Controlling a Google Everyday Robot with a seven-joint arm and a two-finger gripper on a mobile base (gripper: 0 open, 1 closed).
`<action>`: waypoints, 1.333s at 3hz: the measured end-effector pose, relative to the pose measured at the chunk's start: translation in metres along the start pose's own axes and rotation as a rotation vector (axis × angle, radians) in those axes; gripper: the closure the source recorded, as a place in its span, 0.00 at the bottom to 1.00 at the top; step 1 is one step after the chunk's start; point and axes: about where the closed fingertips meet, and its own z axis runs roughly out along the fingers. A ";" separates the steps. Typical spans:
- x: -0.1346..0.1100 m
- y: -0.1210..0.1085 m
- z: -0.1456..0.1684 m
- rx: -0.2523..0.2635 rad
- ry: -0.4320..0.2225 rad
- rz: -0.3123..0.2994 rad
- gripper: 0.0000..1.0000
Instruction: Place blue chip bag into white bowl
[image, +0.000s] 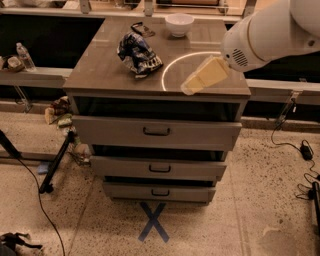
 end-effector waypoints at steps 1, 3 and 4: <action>-0.006 -0.006 0.019 0.031 -0.025 0.046 0.00; -0.079 -0.032 0.151 0.134 -0.189 0.193 0.00; -0.081 -0.030 0.151 0.129 -0.193 0.188 0.00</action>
Offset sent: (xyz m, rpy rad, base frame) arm 0.1334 0.0561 -0.0376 0.2439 -0.1079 -0.2567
